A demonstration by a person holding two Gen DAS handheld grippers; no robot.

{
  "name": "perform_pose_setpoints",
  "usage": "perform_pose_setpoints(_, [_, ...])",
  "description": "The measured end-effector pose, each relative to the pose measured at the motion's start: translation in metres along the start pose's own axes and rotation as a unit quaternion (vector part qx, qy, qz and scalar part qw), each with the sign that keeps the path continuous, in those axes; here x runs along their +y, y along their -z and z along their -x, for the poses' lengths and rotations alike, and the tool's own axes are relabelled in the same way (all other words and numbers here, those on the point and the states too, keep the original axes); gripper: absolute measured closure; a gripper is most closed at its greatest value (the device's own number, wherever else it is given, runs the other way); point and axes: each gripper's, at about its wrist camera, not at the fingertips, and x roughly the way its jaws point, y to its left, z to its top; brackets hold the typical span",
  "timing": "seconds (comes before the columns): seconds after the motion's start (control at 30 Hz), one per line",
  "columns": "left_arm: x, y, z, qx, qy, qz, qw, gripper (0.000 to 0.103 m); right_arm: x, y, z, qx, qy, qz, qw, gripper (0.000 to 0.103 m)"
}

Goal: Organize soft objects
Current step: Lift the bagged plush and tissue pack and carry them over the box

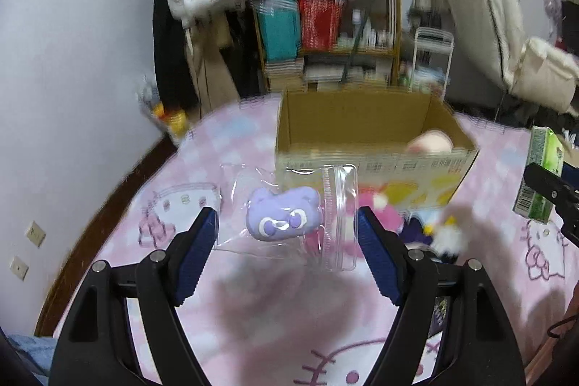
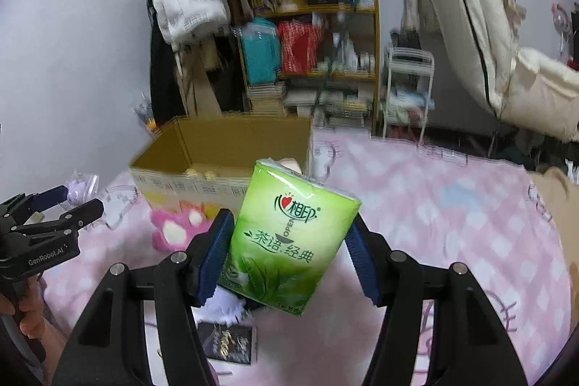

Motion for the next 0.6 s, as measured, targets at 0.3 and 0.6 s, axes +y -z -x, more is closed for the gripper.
perform_pose_setpoints(0.3, [0.000, -0.026, 0.035, -0.099, -0.008, -0.018, 0.9949, 0.026, 0.014, -0.030, 0.036, -0.097, -0.007, 0.029, 0.995, 0.037])
perform_pose_setpoints(0.6, [-0.008, -0.058, 0.051, -0.155, -0.018, -0.041, 0.9870, 0.026, 0.020, -0.061, 0.030, -0.123, 0.001, 0.058, 0.991, 0.037])
